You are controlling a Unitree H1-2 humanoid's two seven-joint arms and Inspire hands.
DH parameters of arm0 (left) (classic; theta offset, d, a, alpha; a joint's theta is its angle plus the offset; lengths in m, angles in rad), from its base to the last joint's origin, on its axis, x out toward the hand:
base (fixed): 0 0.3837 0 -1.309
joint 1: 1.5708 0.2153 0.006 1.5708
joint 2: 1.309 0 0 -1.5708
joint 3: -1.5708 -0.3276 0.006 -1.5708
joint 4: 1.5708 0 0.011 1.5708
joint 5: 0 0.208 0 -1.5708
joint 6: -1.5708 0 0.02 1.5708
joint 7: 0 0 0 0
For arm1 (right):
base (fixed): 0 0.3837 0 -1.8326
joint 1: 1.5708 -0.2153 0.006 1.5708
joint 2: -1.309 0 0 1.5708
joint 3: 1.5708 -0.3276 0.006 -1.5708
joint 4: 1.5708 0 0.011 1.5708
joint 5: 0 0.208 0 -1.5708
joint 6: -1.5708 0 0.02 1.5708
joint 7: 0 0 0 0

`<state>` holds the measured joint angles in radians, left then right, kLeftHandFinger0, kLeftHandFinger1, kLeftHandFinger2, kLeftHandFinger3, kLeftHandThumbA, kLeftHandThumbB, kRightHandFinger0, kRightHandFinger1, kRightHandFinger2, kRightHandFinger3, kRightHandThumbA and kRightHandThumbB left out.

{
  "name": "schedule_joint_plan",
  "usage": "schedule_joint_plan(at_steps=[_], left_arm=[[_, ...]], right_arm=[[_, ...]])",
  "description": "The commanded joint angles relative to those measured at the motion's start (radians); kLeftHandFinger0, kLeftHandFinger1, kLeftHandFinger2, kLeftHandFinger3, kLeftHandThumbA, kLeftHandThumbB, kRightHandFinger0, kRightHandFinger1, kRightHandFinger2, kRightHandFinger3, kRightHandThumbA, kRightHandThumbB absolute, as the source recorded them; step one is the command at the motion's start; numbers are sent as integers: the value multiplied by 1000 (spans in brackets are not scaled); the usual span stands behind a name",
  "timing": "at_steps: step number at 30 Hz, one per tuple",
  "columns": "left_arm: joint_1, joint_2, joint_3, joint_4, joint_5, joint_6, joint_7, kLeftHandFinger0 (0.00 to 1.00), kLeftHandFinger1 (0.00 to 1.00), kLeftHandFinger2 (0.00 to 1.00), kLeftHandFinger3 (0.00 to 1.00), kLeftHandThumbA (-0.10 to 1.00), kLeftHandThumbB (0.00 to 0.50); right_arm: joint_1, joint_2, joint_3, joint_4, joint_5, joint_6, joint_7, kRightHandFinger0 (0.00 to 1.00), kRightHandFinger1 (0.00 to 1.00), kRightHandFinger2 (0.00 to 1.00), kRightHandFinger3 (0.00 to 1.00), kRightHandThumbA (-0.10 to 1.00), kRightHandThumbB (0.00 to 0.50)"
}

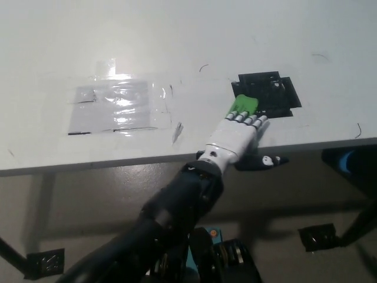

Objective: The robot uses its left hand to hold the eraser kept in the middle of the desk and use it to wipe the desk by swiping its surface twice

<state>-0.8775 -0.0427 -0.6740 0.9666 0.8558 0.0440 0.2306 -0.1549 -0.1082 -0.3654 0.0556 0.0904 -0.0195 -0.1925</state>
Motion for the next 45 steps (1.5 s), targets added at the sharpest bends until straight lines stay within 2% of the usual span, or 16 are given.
schedule_joint_plan(at_steps=[1, 2, 9, 11, 12, 16, 18, 21, 23, 25, 27, 30, 33, 38, 42, 45], left_arm=[[116, 128, 43, 48, -85, 38, -220, 1000, 1000, 1000, 1000, 1000, 500], [120, 137, 48, 43, -86, 42, -218, 1000, 1000, 1000, 1000, 1000, 498], [159, 192, 133, -24, -127, 67, -210, 1000, 1000, 1000, 1000, 1000, 481], [168, 195, 158, -35, -139, 69, -207, 1000, 1000, 1000, 1000, 1000, 486], [184, 209, 165, -54, -134, 80, -205, 1000, 1000, 1000, 1000, 1000, 471], [204, 225, 179, -65, -130, 101, -213, 1000, 1000, 1000, 1000, 1000, 465], [216, 241, 196, -58, -137, 100, -204, 1000, 1000, 1000, 1000, 1000, 486], [230, 260, 224, -65, -147, 103, -199, 1000, 1000, 1000, 1000, 1000, 489], [255, 278, 252, -72, -164, 109, -189, 1000, 1000, 1000, 1000, 1000, 456], [266, 286, 272, -68, -171, 112, -186, 1000, 1000, 1000, 1000, 1000, 449], [294, 318, 301, -77, -181, 124, -188, 1000, 1000, 1000, 1000, 1000, 487], [326, 352, 321, -102, -177, 126, -185, 1000, 1000, 1000, 1000, 1000, 445], [341, 387, 322, -105, -164, 134, -200, 1000, 1000, 1000, 1000, 1000, 437], [344, 409, 313, -76, -152, 127, -191, 1000, 1000, 1000, 1000, 1000, 486], [355, 417, 316, -88, -158, 124, -187, 1000, 1000, 1000, 1000, 1000, 477], [356, 417, 317, -76, -159, 121, -185, 1000, 1000, 1000, 1000, 1000, 497]], right_arm=[[-7, -11, -7, -18, -4, -79, -15, 1000, 1000, 868, 985, 1000, 154], [-7, -10, -10, -13, 1, -81, -15, 1000, 1000, 866, 976, 1000, 175], [6, -10, -13, -23, -1, -78, -22, 1000, 1000, 891, 981, 1000, 158], [5, -9, -15, -25, 3, -70, -25, 1000, 1000, 882, 974, 1000, 139], [10, -9, -13, -27, 12, -73, -15, 1000, 1000, 901, 995, 1000, 124], [13, -8, -14, -29, 14, -64, -19, 1000, 1000, 902, 989, 1000, 149], [14, -6, -18, -32, 23, -67, -18, 1000, 1000, 900, 987, 1000, 144], [11, -11, -18, -19, 17, -83, -18, 1000, 1000, 901, 996, 1000, 131], [18, -9, -20, -22, 17, -82, -20, 1000, 1000, 899, 1000, 1000, 128], [21, -9, -23, -25, 13, -82, -24, 1000, 1000, 893, 999, 1000, 126], [23, -14, -29, -14, 13, -97, -26, 1000, 1000, 888, 996, 1000, 152], [27, -19, -29, -10, 6, -101, -24, 1000, 1000, 900, 1000, 1000, 159], [31, -13, -32, -17, 24, -93, -18, 1000, 1000, 932, 1000, 1000, 164], [34, -11, -35, -17, 26, -95, -20, 1000, 1000, 930, 1000, 1000, 170], [35, -8, -34, -20, 30, -95, -19, 1000, 1000, 925, 1000, 1000, 167], [33, -6, -36, -18, 44, -97, -13, 1000, 1000, 929, 1000, 1000, 163]])
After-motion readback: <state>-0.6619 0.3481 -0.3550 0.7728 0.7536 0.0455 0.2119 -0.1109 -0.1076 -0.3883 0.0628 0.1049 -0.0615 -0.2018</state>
